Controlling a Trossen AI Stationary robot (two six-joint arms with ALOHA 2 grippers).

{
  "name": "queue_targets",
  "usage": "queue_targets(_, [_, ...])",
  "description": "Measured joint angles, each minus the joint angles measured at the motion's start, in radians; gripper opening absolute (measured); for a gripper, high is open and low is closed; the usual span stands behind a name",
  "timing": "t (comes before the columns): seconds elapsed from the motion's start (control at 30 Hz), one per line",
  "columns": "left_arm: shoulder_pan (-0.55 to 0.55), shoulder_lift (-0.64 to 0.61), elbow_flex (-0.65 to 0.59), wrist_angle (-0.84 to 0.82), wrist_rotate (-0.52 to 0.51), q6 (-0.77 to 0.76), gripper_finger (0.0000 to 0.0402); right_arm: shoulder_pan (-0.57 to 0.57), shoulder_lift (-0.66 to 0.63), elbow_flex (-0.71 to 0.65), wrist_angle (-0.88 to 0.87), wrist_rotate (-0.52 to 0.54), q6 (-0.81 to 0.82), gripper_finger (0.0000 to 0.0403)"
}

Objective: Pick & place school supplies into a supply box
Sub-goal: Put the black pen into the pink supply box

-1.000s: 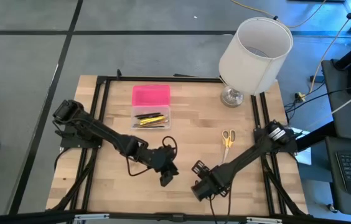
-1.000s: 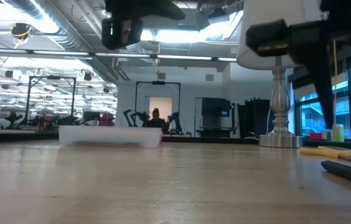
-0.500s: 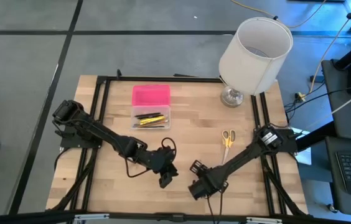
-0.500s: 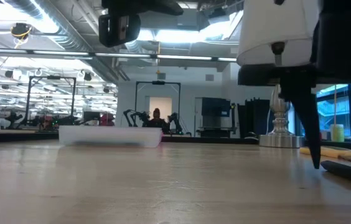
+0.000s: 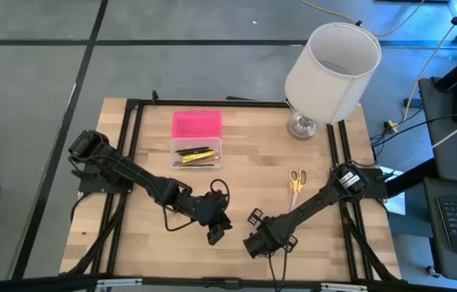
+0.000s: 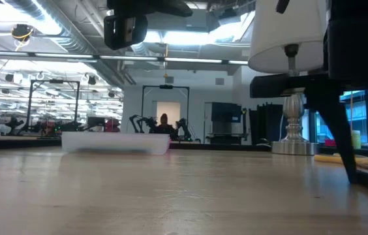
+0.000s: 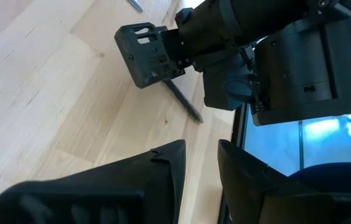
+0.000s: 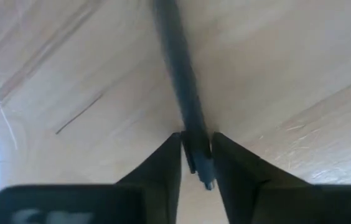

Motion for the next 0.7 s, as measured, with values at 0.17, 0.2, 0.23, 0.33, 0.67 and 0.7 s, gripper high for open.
queue_targets(0.17, [0.000, 0.000, 0.000, 0.000, 0.000, 0.000, 0.0086, -0.001, 0.001, 0.000, 0.001, -0.005, 0.024, 0.0051])
queue_targets(0.2, [0.000, 0.000, 0.000, 0.000, 0.000, 0.000, 0.0086, -0.001, 0.001, 0.000, 0.002, -0.005, 0.025, 0.0047])
queue_targets(0.23, [0.000, 0.000, 0.000, 0.000, 0.000, 0.000, 0.0086, -0.001, 0.001, -0.001, 0.002, -0.003, 0.025, 0.0045])
queue_targets(0.33, [0.000, 0.000, 0.000, 0.000, 0.000, 0.000, 0.0086, -0.001, 0.001, -0.001, -0.002, -0.003, 0.025, 0.0049])
queue_targets(0.67, [0.000, -0.002, 0.000, 0.000, 0.002, 0.020, 0.0086, -0.001, -0.032, -0.006, -0.014, -0.004, 0.073, 0.0054])
queue_targets(0.7, [0.001, -0.002, 0.000, 0.000, 0.008, 0.024, 0.0086, -0.001, -0.037, -0.008, -0.013, -0.004, 0.074, 0.0054])
